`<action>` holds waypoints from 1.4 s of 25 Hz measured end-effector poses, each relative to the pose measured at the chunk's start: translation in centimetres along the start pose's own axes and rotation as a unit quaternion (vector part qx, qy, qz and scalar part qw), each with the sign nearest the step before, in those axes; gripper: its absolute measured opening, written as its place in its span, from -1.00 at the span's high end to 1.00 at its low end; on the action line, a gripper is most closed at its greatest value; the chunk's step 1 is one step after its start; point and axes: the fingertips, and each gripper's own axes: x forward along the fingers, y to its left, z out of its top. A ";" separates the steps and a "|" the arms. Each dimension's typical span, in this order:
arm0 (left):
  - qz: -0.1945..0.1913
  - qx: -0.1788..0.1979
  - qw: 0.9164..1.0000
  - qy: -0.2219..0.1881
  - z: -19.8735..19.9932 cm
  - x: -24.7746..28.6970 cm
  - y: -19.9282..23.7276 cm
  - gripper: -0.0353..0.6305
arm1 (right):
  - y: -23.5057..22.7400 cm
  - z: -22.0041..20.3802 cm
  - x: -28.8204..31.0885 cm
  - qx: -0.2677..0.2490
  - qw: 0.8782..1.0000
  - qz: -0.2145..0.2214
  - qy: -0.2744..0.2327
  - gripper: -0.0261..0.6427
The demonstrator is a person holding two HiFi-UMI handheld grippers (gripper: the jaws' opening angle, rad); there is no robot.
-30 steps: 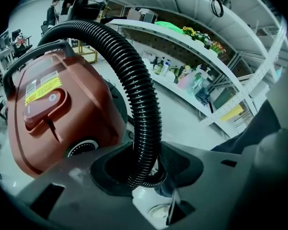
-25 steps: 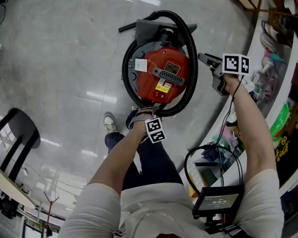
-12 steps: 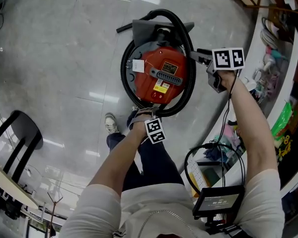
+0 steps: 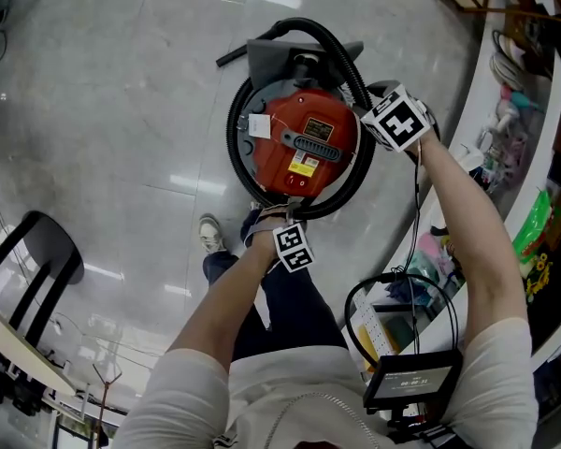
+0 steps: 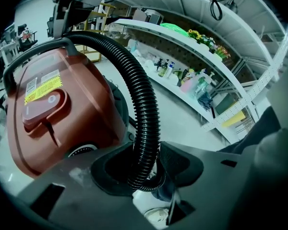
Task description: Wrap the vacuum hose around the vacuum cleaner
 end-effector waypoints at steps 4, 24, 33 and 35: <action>0.012 -0.019 0.999 -0.045 1.1 -1.6 0.4 0.36 | -0.4 0.1 -0.8 -0.085 0.995 -0.046 -0.029 0.38; 0.006 -0.011 0.996 -0.085 1.7 -3.5 1.6 0.36 | -3.1 0.6 0.1 0.170 0.981 0.015 -0.087 0.52; 0.025 -0.022 0.994 -0.103 0.9 -6.4 2.4 0.37 | -2.6 -0.3 -2.2 0.183 0.978 -0.026 -0.094 0.51; 0.034 -0.032 0.993 -0.112 1.0 -7.7 2.8 0.37 | -1.9 -1.3 -3.7 0.187 0.976 -0.041 -0.102 0.51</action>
